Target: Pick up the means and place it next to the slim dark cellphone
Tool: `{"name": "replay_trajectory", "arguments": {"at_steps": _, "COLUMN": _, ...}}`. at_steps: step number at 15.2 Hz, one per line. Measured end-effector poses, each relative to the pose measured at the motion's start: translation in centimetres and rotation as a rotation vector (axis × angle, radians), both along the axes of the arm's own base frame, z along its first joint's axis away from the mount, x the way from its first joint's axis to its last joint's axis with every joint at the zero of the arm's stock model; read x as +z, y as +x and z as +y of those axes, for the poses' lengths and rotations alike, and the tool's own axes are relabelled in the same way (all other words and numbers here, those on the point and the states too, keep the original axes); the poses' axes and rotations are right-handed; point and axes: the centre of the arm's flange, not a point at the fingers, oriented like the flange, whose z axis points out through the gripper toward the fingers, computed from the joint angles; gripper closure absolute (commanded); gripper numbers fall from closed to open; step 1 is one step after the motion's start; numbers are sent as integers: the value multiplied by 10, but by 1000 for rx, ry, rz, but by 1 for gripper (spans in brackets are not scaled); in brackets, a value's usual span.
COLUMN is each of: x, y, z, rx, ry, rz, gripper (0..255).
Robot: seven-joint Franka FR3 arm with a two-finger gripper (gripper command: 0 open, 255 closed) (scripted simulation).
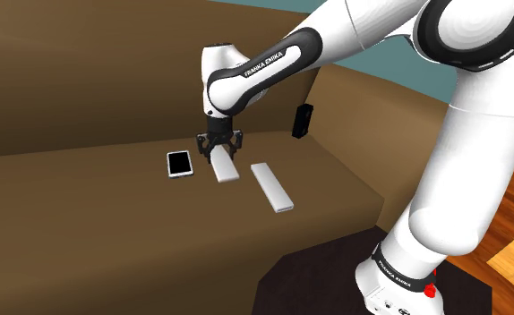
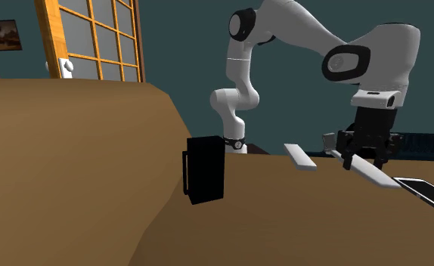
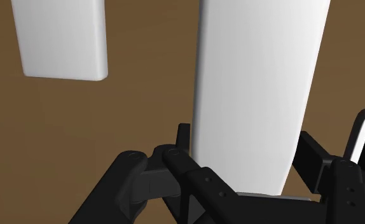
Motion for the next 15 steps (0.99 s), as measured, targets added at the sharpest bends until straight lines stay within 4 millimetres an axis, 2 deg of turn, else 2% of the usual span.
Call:
{"name": "replay_trajectory", "arguments": {"at_steps": 1, "x": 0, "y": 0, "z": 0, "rx": 0, "ry": 0, "rz": 0, "gripper": 255}}
{"name": "replay_trajectory", "arguments": {"at_steps": 2, "x": 0, "y": 0, "z": 0, "rx": 0, "ry": 0, "rz": 0, "gripper": 0}}
{"name": "replay_trajectory", "arguments": {"at_steps": 8, "x": 0, "y": 0, "z": 0, "rx": 0, "ry": 0, "rz": 0, "gripper": 0}}
{"name": "replay_trajectory", "arguments": {"at_steps": 10, "x": 15, "y": 1, "z": 2, "rx": 0, "ry": 0, "rz": -1, "gripper": 0}}
{"name": "replay_trajectory", "arguments": {"at_steps": 12, "x": 39, "y": 3, "z": 3, "rx": 0, "ry": 0, "rz": -2, "gripper": 0}}
{"name": "replay_trajectory", "arguments": {"at_steps": 15, "x": 49, "y": 1, "z": 1, "rx": 0, "ry": 0, "rz": -1, "gripper": 0}}
